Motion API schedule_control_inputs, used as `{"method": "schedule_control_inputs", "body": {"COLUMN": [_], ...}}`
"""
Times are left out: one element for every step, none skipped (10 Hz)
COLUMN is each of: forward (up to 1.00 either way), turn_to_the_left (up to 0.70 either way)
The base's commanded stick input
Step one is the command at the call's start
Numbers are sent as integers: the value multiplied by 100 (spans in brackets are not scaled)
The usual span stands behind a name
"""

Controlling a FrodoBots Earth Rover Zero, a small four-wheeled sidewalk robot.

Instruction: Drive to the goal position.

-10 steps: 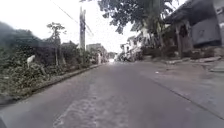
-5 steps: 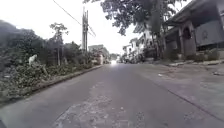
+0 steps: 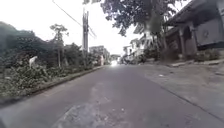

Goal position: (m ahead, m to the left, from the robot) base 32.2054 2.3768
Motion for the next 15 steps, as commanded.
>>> {"method": "schedule_control_inputs", "body": {"forward": [100, 100, 100, 100, 100, 100, 100, 100, 100, 100, 100, 100, 100, 100, 100], "turn_to_the_left": [3, 3, 3, 3, 3, 3, 3, 3, 3, 3, 3, 3, 3, 3, 24]}}
